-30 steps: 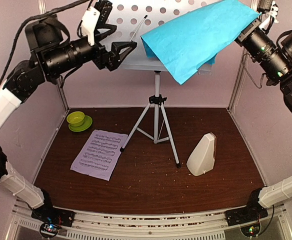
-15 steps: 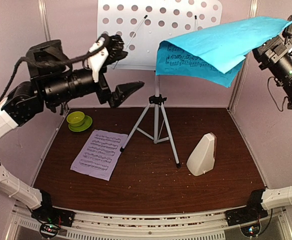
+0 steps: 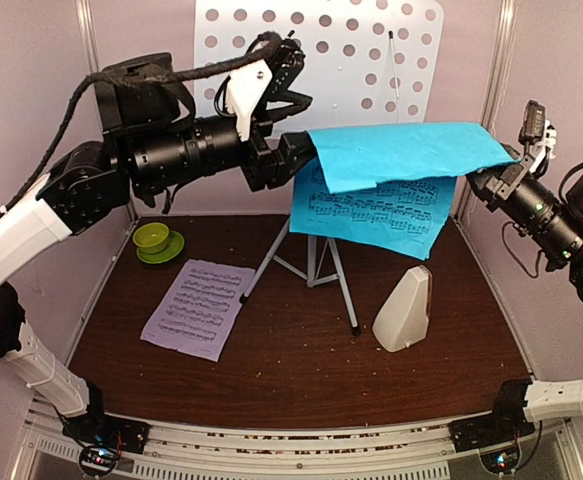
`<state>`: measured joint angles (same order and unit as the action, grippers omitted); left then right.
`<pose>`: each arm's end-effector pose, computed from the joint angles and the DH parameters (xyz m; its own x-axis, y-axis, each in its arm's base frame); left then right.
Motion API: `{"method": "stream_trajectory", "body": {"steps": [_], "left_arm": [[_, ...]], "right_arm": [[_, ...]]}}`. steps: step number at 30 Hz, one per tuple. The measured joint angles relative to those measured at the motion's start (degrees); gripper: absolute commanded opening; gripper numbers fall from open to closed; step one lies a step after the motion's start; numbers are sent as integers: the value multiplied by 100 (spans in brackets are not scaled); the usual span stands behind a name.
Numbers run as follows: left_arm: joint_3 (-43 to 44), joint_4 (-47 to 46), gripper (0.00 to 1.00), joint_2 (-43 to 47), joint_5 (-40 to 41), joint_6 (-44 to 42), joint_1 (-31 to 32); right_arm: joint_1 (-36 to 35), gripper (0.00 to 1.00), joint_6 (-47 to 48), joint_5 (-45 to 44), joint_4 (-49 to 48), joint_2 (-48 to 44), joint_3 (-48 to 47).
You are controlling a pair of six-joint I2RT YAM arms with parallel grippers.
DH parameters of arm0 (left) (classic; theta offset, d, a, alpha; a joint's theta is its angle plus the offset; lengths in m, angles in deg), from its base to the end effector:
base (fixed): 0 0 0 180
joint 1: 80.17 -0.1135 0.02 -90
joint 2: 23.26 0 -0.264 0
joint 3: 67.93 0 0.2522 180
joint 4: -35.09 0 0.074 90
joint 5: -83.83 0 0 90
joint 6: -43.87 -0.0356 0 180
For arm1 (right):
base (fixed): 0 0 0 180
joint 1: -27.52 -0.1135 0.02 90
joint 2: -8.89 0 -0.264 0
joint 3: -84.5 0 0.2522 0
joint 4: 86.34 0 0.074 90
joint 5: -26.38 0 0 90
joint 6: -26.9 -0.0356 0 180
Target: Set up the instrument practice props
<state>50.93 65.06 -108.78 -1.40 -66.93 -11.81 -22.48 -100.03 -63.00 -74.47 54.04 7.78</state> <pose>0.1205 -0.2958 0.5217 0.3383 0.1068 -0.9349 0.8296 0.4351 0.3499 0.0973 0.1166 0.4696 -0.2910 0.5879 -0.7548 -0.7477 0.3524 0.5628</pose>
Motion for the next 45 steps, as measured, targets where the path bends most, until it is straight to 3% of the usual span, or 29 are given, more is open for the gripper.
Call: {"method": "stream_trajectory", "body": {"steps": [5,7,10,13,16,18,20,26,34,40,45], "left_arm": [[398,31,42,-160,-254,321,0],[584,83,29,-264,-374,413,0],[935,205,1,-476,-584,588,0],[1204,330,0,-647,-708,769,-2],[1279,455,0,-684,-804,1121,-87],[1279,525,0,-675,-990,1346,-236],[1279,638,0,-662,-1266,1545,-494],[1276,1141,0,-514,-2315,1937,-1169],[1279,1587,0,-494,-3191,2153,-1156],[1300,1585,0,-520,-3620,2400,-1307],[1344,1572,0,-529,-3720,2618,-1484]], "right_arm": [[0,0,33,68,31,-297,278],[2,0,70,120,50,-354,326],[0,0,127,271,127,-431,363],[2,1,229,439,155,-461,367],[0,40,367,579,243,-457,363],[2,56,546,647,404,-415,293],[2,65,776,699,660,-304,94],[2,75,1528,708,1263,107,-745],[-2,74,2090,774,1626,894,-1755],[-31,44,2400,857,1956,1152,-1917],[-42,27,2553,1016,1998,1058,-1917]]}}
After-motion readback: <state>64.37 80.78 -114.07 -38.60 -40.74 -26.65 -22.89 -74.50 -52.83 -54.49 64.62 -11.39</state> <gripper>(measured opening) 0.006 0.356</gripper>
